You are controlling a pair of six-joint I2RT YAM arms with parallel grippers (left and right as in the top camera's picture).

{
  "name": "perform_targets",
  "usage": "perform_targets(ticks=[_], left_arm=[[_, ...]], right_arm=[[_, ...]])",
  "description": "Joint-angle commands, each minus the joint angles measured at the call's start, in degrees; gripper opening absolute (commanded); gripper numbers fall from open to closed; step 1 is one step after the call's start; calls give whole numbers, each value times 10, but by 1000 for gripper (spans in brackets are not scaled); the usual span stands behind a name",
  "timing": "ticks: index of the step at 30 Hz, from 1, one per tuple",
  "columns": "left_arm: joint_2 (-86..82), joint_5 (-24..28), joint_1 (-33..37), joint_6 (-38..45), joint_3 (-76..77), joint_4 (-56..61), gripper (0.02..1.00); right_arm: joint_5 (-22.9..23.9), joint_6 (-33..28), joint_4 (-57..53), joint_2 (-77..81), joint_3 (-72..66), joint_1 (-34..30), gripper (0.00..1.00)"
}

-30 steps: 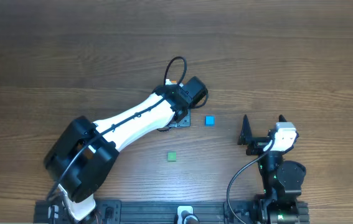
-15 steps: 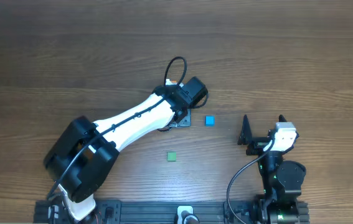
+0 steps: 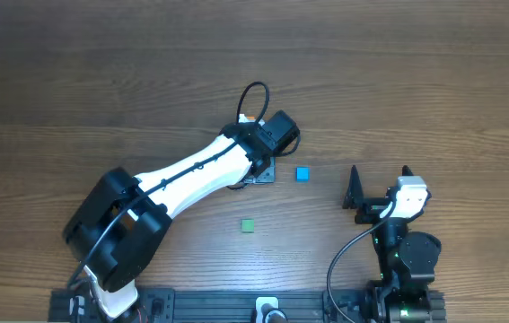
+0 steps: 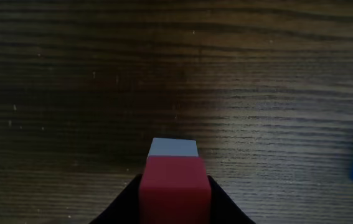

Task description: Stack Cubes

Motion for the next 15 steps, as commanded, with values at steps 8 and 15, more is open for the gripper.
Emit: perform_targets(ticks=[8, 15], left_arm=[[11, -5, -2, -8, -8, 1, 329], [11, -4, -2, -8, -8, 1, 527]], right_arm=[[-5, -4, 2, -4, -5, -4, 991], [-5, -4, 2, -4, -5, -4, 991]])
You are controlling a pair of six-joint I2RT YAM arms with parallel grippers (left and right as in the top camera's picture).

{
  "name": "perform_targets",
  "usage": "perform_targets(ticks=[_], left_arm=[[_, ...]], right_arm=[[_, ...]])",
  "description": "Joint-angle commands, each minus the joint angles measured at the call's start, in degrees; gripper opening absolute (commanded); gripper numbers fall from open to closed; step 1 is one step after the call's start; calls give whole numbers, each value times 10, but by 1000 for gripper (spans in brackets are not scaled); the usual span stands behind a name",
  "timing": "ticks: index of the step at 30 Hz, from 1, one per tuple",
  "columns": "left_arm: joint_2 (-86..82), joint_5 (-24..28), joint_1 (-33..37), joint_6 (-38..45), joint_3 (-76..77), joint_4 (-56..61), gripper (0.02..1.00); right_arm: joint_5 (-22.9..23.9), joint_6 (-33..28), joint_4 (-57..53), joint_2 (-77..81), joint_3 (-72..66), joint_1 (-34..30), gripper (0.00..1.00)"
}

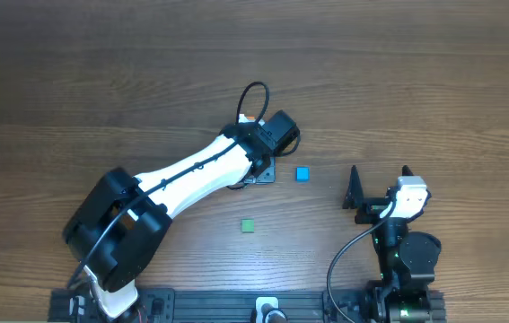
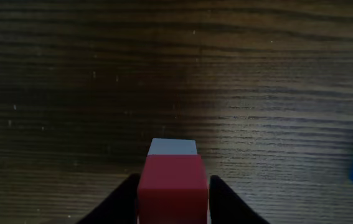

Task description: Stack Cubes

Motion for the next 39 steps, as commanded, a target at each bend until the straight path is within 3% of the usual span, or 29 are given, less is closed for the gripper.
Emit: perform_targets(ticks=[1, 4, 8, 19, 34, 39], left_arm=[[11, -5, -2, -7, -8, 1, 603], [2, -10, 0, -9, -7, 2, 798], [-14, -26, 18, -6, 30, -9, 840], [107, -25, 90, 77, 271, -57, 814], [203, -6, 100, 82, 282, -33, 755], [206, -6, 100, 79, 282, -33, 689]], right_arm=[[-5, -4, 2, -4, -5, -4, 991], [-5, -4, 2, -4, -5, -4, 993], [-5, -4, 2, -4, -5, -4, 993], [-5, -4, 2, -4, -5, -4, 991], [-5, -4, 2, -4, -5, -4, 993], [-5, -4, 2, -4, -5, -4, 991]])
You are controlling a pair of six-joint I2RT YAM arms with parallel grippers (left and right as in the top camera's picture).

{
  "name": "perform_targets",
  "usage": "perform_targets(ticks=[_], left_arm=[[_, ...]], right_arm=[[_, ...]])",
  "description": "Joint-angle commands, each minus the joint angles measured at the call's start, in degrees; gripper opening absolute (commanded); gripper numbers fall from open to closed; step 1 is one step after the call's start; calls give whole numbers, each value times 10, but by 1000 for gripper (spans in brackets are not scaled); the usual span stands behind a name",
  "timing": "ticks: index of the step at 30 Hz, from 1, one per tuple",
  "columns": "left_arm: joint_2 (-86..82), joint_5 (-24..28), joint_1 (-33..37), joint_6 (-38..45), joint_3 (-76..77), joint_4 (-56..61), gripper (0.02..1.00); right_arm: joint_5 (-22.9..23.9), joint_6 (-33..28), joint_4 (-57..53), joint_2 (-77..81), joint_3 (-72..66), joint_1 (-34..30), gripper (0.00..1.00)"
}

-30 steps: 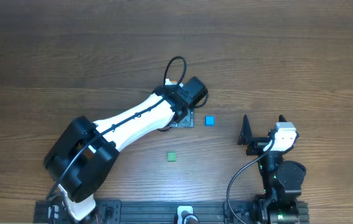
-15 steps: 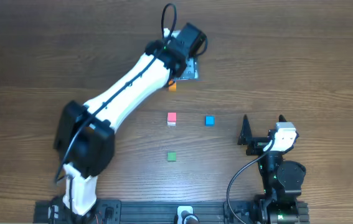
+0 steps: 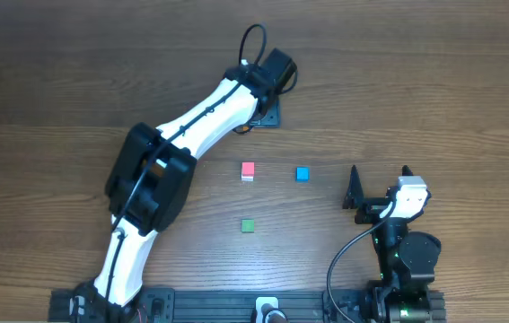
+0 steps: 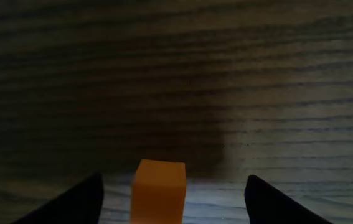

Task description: Stack Cubes

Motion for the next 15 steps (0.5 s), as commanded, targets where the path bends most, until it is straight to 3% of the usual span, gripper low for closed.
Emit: perform_targets(ticks=[1, 15], left_arm=[[12, 6, 2, 4, 5, 1, 676], [14, 33, 13, 5, 4, -22, 617]], right_arm=[[-5, -5, 2, -4, -5, -4, 993], [-5, -5, 2, -4, -5, -4, 991]])
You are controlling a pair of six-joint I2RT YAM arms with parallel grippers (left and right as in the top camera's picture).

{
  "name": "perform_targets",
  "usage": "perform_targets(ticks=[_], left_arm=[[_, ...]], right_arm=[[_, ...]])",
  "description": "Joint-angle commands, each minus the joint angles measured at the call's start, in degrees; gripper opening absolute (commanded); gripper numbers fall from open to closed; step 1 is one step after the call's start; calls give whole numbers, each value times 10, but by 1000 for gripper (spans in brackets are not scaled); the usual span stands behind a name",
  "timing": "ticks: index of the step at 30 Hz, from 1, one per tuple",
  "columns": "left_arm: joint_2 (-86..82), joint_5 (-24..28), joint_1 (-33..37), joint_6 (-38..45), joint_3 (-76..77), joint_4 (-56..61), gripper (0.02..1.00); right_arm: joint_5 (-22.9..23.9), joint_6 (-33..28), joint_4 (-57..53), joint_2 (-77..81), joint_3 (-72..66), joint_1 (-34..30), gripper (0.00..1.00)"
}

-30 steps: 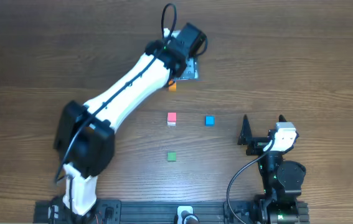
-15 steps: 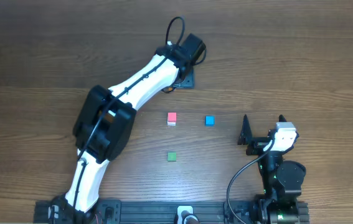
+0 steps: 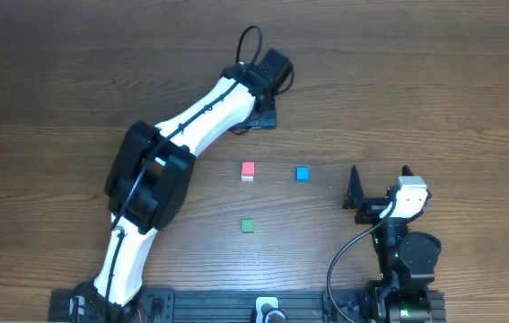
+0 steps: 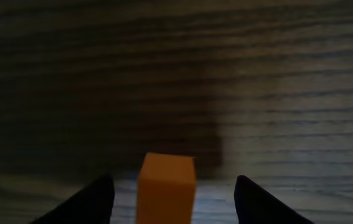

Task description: Stack Cubes

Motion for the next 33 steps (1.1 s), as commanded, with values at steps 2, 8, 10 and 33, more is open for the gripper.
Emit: perform_targets(ticks=[2, 8, 10, 33], left_arm=[[11, 9, 5, 5, 4, -6, 608], [11, 9, 5, 7, 4, -6, 577], [13, 9, 5, 7, 4, -7, 564], [23, 11, 12, -5, 4, -12, 343]], right_arm=[[-5, -5, 2, -4, -5, -4, 993], [-5, -5, 2, -4, -5, -4, 991], [-5, -5, 2, -4, -5, -4, 993], [-5, -5, 2, -4, -5, -4, 993]])
